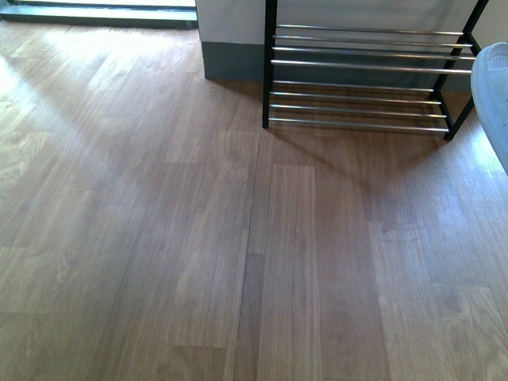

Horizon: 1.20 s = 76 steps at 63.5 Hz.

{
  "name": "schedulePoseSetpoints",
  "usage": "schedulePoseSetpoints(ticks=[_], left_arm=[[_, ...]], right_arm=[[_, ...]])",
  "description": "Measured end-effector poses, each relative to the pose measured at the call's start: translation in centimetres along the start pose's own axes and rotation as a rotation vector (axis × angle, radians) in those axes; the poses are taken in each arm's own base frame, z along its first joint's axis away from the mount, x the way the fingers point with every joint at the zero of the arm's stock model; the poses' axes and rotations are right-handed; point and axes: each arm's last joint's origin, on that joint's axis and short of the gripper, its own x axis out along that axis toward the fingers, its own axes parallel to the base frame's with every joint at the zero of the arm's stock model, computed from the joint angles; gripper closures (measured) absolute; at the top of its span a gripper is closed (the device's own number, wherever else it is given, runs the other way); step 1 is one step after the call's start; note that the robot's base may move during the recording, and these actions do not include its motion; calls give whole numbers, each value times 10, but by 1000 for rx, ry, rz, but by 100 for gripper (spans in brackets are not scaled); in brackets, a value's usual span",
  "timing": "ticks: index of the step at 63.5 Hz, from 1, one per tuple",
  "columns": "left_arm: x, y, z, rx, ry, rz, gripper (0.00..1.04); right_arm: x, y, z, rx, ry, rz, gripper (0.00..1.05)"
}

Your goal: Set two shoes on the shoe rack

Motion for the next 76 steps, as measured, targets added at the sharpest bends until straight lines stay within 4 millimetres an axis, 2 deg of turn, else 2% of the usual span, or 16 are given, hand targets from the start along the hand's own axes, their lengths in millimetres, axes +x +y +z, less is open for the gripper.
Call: schedulePoseSetpoints(ticks=[76], left_arm=[[0,0,0,1,1,0,103]], right_arm=[[0,0,0,0,-1,0,103]])
